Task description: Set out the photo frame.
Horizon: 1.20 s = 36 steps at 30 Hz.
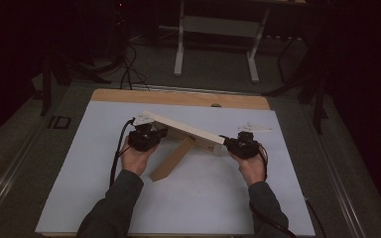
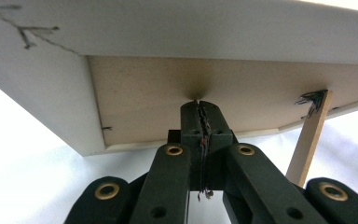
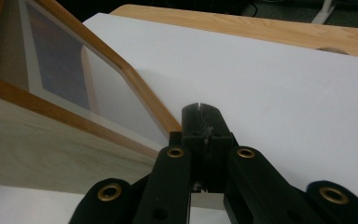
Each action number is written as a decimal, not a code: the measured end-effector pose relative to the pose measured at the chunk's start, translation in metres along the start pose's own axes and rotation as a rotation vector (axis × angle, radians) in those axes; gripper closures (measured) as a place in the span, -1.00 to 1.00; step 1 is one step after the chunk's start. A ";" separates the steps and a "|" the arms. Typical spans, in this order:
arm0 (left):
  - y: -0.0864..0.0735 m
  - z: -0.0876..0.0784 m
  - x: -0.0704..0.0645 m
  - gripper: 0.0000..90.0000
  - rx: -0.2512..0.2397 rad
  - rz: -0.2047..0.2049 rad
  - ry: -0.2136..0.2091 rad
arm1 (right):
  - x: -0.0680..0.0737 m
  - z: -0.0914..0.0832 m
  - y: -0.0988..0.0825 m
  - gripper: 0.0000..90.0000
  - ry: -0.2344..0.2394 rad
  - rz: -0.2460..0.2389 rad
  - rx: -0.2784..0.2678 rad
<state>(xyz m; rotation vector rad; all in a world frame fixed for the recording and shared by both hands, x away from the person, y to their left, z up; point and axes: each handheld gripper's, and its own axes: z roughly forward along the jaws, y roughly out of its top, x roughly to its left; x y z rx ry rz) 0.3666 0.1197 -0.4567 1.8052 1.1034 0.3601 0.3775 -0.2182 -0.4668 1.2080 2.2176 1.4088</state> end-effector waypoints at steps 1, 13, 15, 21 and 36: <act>0.000 0.000 0.000 1.00 0.000 0.000 0.000 | 0.000 0.000 0.000 0.99 0.000 -0.001 0.002; 0.000 0.002 0.000 1.00 0.006 0.000 0.001 | 0.004 0.002 0.002 0.99 0.015 -0.020 0.014; 0.000 0.002 0.000 1.00 0.007 0.000 0.002 | 0.004 0.002 0.002 0.99 0.014 -0.022 0.015; 0.001 0.003 -0.002 1.00 0.010 0.007 -0.004 | 0.004 0.001 0.003 0.99 0.030 -0.014 0.018; 0.004 0.006 -0.007 1.00 0.013 0.020 -0.023 | 0.006 0.001 0.004 0.99 0.050 -0.032 0.039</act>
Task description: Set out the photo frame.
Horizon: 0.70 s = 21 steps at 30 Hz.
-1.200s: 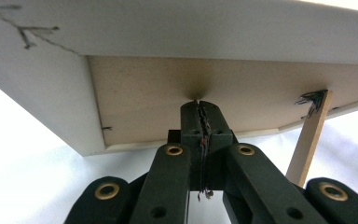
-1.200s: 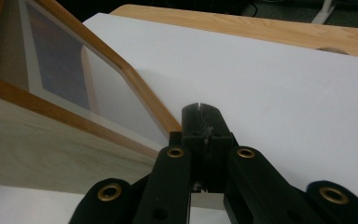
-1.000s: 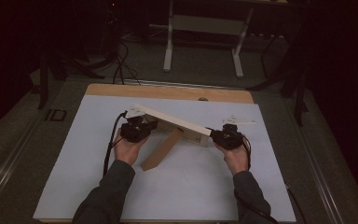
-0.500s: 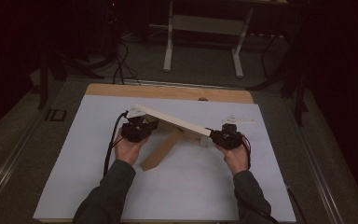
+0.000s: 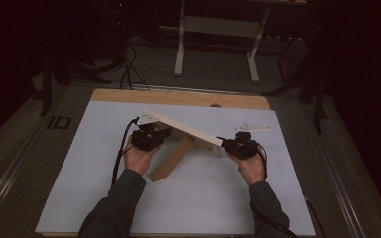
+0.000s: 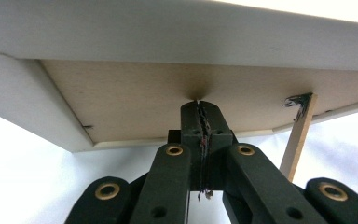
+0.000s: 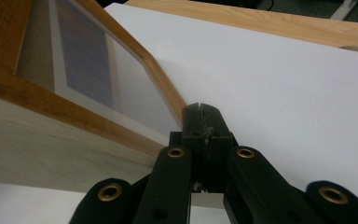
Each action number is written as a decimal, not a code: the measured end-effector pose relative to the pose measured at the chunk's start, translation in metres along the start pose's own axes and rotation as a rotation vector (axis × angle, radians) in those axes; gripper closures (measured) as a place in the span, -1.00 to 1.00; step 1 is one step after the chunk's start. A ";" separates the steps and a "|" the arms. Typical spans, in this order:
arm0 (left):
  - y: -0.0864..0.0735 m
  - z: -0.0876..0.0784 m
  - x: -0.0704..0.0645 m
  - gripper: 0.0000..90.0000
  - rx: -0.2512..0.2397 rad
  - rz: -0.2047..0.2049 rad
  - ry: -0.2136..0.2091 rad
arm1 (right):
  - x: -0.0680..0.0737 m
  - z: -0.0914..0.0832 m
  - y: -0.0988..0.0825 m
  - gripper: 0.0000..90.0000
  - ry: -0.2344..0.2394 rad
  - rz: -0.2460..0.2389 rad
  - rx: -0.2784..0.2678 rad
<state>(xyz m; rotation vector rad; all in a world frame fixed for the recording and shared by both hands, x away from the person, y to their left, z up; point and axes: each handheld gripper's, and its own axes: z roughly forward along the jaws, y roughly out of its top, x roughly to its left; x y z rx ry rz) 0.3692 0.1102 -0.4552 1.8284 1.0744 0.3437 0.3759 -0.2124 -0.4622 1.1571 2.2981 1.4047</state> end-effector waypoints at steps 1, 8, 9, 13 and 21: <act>0.000 0.000 0.000 1.00 0.001 0.000 -0.002 | 0.000 0.000 0.000 0.99 0.001 -0.004 0.001; 0.002 0.002 -0.003 1.00 0.003 0.007 -0.010 | 0.004 -0.001 0.003 0.99 0.017 -0.027 0.018; 0.003 0.002 -0.004 1.00 0.002 0.009 -0.009 | 0.005 -0.001 0.004 0.99 0.018 -0.030 0.019; 0.004 0.002 -0.005 1.00 0.002 0.012 -0.011 | 0.007 -0.002 0.006 0.99 0.027 -0.043 0.025; 0.007 0.001 -0.006 1.00 -0.008 0.011 -0.019 | 0.011 -0.003 0.008 0.99 0.043 -0.058 0.035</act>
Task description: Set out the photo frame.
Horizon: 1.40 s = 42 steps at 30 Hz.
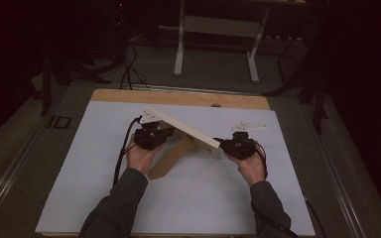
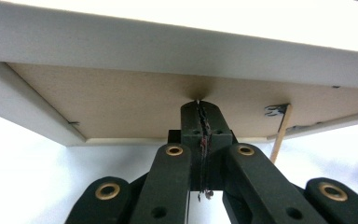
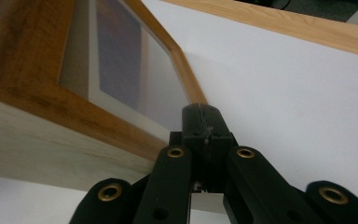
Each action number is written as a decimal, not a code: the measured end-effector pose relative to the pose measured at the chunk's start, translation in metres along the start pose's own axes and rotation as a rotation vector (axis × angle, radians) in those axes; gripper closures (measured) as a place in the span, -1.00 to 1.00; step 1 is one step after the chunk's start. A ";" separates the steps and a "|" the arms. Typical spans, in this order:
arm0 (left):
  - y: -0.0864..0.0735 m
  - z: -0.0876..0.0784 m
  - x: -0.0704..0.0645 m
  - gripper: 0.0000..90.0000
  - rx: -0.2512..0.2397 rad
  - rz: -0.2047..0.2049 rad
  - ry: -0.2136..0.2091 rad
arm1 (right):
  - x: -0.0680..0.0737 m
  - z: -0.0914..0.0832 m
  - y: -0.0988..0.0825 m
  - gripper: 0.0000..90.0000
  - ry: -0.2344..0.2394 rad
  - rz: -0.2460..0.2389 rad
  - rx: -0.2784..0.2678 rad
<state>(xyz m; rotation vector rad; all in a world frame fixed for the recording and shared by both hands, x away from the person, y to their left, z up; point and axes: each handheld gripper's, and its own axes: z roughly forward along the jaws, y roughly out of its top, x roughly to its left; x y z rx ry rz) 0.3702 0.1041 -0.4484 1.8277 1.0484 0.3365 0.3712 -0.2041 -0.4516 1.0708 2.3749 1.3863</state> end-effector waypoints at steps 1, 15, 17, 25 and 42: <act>0.001 0.000 0.000 1.00 -0.001 0.002 -0.001 | 0.001 0.000 0.000 0.99 -0.001 -0.002 0.002; 0.006 -0.002 -0.011 1.00 0.003 0.034 -0.023 | 0.011 -0.004 0.005 0.99 0.022 -0.045 0.010; 0.006 -0.002 -0.013 1.00 0.005 0.041 -0.027 | 0.013 -0.005 0.006 0.99 0.025 -0.053 0.010; 0.009 -0.003 -0.019 1.00 0.007 0.049 -0.038 | 0.017 -0.005 0.007 0.99 0.039 -0.066 0.008; 0.010 -0.003 -0.031 1.00 0.015 0.071 -0.067 | 0.022 -0.006 0.010 0.99 0.050 -0.081 0.002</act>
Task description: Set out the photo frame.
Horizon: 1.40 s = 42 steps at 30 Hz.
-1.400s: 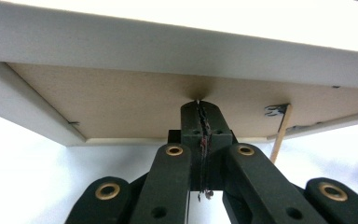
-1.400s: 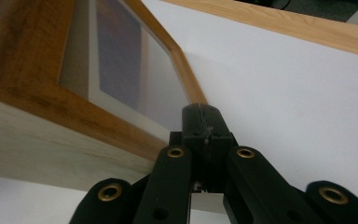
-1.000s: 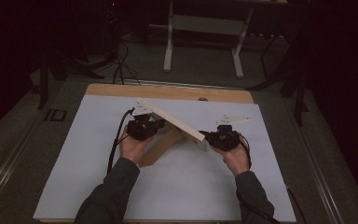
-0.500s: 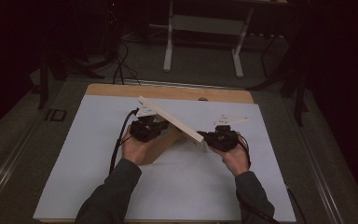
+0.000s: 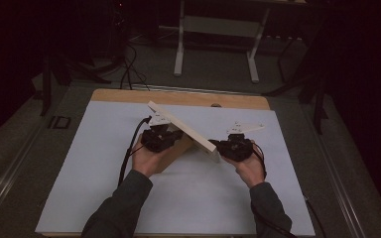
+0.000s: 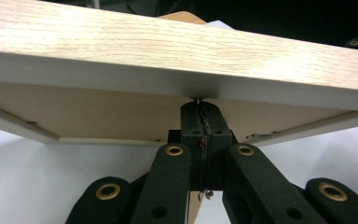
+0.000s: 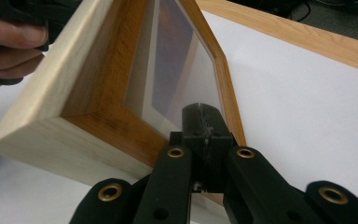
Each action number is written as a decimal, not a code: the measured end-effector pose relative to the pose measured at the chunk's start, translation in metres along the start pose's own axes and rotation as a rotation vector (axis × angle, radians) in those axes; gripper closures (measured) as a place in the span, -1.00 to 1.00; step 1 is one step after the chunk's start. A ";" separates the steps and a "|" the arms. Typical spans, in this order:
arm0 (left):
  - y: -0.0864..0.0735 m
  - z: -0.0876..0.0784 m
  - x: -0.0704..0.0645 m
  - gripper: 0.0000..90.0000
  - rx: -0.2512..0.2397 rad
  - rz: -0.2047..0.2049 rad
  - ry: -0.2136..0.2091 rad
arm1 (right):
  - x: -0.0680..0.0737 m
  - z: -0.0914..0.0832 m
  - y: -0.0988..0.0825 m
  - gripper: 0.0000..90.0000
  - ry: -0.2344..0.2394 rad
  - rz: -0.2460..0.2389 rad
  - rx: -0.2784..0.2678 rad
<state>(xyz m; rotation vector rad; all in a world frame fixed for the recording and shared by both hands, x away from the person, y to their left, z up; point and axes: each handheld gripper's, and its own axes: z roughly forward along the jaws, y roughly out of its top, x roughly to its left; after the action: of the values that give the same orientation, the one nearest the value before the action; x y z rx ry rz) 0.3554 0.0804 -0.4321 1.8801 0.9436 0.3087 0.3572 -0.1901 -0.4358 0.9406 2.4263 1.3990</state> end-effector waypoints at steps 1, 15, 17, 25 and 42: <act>0.000 0.000 -0.001 1.00 0.000 0.002 -0.001 | 0.000 0.000 0.000 0.99 0.000 -0.001 -0.002; 0.002 0.002 -0.006 1.00 0.018 0.031 0.006 | 0.004 -0.004 0.003 1.00 0.007 -0.020 -0.008; 0.003 0.002 -0.006 1.00 0.019 0.033 0.008 | 0.004 -0.004 0.003 1.00 0.008 -0.023 -0.006; 0.003 0.002 -0.004 1.00 0.020 0.038 0.010 | 0.007 -0.004 0.004 1.00 0.018 -0.033 -0.010; 0.004 0.003 -0.001 1.00 0.025 0.036 0.019 | 0.015 -0.004 0.007 1.00 0.036 -0.064 -0.005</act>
<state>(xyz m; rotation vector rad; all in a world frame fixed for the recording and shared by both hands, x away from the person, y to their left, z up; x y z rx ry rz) 0.3580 0.0768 -0.4300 1.9217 0.9308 0.3380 0.3465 -0.1811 -0.4256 0.8353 2.4544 1.4118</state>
